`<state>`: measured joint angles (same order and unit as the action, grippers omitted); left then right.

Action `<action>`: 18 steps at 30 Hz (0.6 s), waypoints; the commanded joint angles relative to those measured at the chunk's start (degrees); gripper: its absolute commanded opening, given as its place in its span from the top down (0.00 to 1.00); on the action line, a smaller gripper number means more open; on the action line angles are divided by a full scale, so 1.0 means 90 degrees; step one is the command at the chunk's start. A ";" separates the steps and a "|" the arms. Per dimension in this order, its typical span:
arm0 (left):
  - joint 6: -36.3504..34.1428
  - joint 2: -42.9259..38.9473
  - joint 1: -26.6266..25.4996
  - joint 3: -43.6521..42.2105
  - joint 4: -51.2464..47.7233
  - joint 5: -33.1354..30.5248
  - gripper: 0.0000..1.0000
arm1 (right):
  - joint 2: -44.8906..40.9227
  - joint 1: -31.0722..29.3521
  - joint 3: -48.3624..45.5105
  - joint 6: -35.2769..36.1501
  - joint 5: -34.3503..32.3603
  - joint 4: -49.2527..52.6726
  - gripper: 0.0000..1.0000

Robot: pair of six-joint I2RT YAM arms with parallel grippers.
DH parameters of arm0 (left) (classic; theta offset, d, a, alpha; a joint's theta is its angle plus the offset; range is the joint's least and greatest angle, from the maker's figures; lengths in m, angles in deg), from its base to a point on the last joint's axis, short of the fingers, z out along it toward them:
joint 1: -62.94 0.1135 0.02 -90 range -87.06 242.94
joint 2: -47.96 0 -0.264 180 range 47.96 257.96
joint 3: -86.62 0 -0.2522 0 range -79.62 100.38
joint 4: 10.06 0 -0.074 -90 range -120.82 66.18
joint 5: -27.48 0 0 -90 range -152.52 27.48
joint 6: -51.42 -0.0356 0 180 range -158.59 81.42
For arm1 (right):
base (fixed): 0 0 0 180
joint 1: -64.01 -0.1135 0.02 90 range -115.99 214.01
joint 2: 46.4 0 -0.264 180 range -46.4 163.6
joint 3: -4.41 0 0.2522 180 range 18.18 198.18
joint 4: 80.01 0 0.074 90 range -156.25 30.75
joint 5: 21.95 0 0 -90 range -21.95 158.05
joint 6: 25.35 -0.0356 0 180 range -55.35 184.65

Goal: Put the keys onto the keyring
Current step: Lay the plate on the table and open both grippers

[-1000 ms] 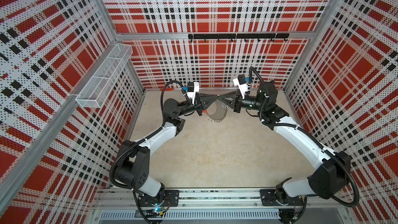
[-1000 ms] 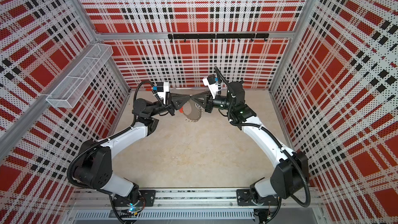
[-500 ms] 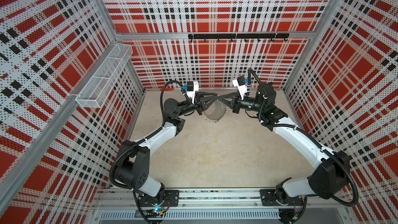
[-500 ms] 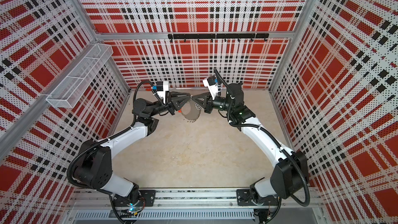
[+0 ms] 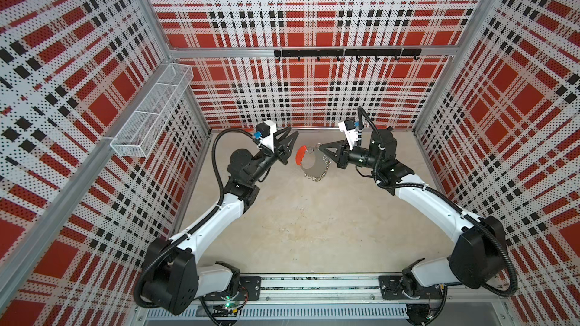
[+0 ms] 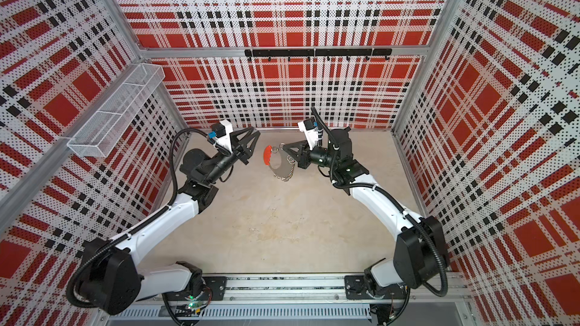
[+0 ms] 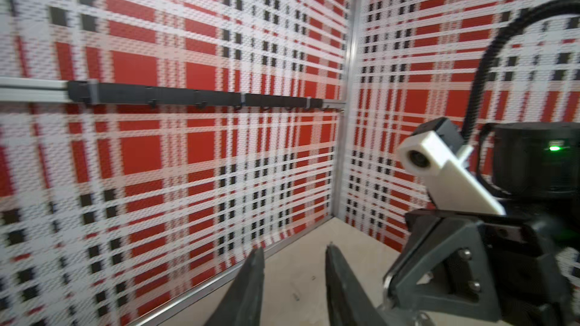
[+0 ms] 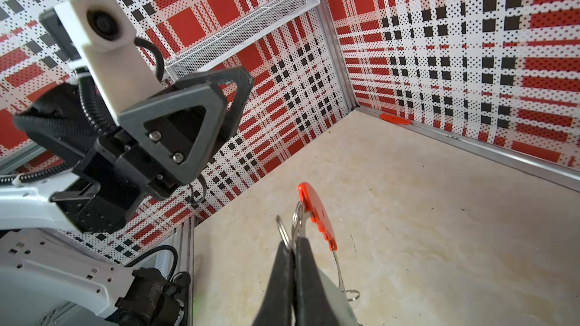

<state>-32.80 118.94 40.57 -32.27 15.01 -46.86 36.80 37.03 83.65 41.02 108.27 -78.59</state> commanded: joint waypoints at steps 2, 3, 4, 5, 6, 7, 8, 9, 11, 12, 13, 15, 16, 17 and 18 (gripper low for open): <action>-0.0388 -0.0607 -0.0171 -0.0885 -0.0409 -0.1644 0.63 | 0.0455 -0.0276 -0.0199 -0.0826 -0.0247 -0.1202 1.00; -0.0386 -0.0704 -0.0222 -0.1070 -0.0408 -0.1712 0.62 | 0.0623 -0.0316 -0.0262 -0.1259 -0.0326 -0.1449 1.00; -0.0387 -0.0778 -0.0269 -0.1207 -0.0417 -0.1746 0.62 | 0.0785 -0.0325 -0.0349 -0.1577 -0.0374 -0.1772 1.00; -0.0388 -0.0832 -0.0329 -0.1344 -0.0418 -0.1788 0.62 | 0.0958 -0.0327 -0.0480 -0.1959 -0.0421 -0.2167 1.00; -0.0365 -0.0902 -0.0405 -0.1465 -0.0418 -0.1853 0.62 | 0.1120 -0.0304 -0.0630 -0.2295 -0.0577 -0.2476 1.00; -0.0344 -0.0953 -0.0461 -0.1566 -0.0418 -0.1915 0.62 | 0.1246 -0.0288 -0.0747 -0.2463 -0.0701 -0.2653 1.00; -0.0327 -0.1014 -0.0518 -0.1687 -0.0418 -0.1970 0.62 | 0.1403 -0.0262 -0.0822 -0.2603 -0.0818 -0.2770 1.00; -0.0314 -0.1060 -0.0573 -0.1778 -0.0418 -0.2001 0.61 | 0.1538 -0.0213 -0.0882 -0.2689 -0.0902 -0.2848 1.00; -0.0278 -0.1125 -0.0632 -0.1889 -0.0413 -0.2037 0.61 | 0.1833 -0.0114 -0.0932 -0.2772 -0.1049 -0.2845 1.00; -0.0272 -0.1129 -0.0644 -0.1928 -0.0417 -0.2028 0.61 | 0.2006 -0.0055 -0.0954 -0.2812 -0.1117 -0.2826 1.00; -0.0264 -0.1130 -0.0641 -0.1949 -0.0409 -0.2033 0.61 | 0.2156 0.0014 -0.0968 -0.2859 -0.1169 -0.2840 1.00; -0.0217 -0.1109 -0.0658 -0.1970 -0.0412 -0.2027 0.61 | 0.2490 0.0133 -0.1037 -0.2958 -0.1245 -0.2939 1.00; -0.0189 -0.1099 -0.0653 -0.1970 -0.0408 -0.2023 0.61 | 0.2617 0.0198 -0.1058 -0.2973 -0.1272 -0.2977 1.00; -0.0173 -0.1090 -0.0650 -0.1970 -0.0415 -0.2006 0.61 | 0.2767 0.0268 -0.1058 -0.3003 -0.1259 -0.2996 1.00; -0.0154 -0.1073 -0.0663 -0.1980 -0.0409 -0.1985 0.61 | 0.2890 0.0343 -0.1051 -0.3007 -0.1254 -0.2977 0.99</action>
<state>-34.60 109.94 34.96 -49.60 10.42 -64.00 60.58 38.84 74.34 16.36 98.70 -100.88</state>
